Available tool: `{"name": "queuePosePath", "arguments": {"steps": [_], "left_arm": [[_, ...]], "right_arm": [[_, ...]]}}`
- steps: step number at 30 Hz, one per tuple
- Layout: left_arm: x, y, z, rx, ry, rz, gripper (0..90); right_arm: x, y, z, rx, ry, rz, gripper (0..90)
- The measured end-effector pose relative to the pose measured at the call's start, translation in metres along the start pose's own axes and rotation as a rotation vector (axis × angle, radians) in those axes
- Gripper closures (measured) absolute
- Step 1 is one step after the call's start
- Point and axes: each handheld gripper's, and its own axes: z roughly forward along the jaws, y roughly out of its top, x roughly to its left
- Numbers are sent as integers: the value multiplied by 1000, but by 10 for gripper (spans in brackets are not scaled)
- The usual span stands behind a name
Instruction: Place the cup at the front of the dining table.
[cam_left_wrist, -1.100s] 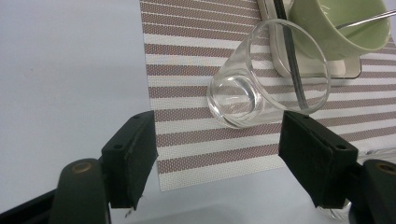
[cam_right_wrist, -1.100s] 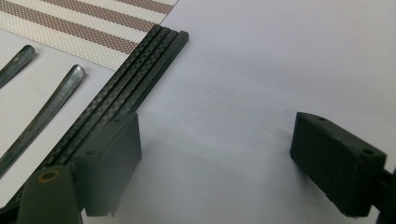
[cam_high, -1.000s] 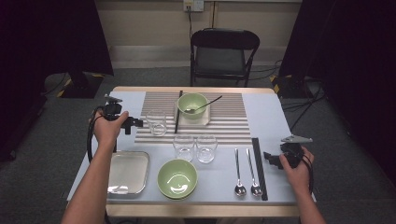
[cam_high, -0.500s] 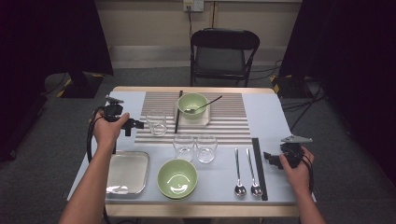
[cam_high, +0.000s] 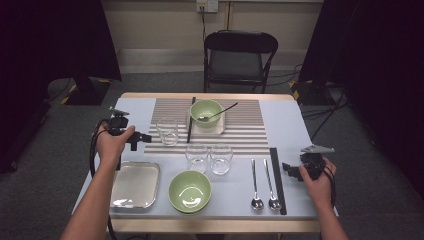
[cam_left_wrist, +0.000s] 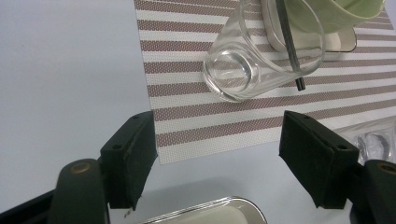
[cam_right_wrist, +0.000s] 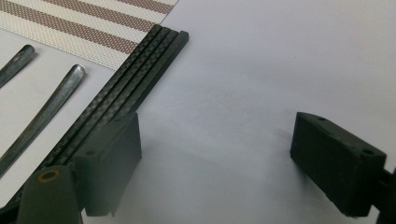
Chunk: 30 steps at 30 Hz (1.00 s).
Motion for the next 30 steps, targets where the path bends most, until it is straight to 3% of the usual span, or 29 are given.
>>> {"name": "queuePosePath", "arguments": {"steps": [17, 30], "left_arm": [[3, -9, -8, 0, -3, 10, 269], [10, -16, -15, -18, -17, -6, 268]], "right_arm": [[0, 0, 0, 0, -1, 0, 150], [0, 0, 0, 0, 0, 0, 150]]}}
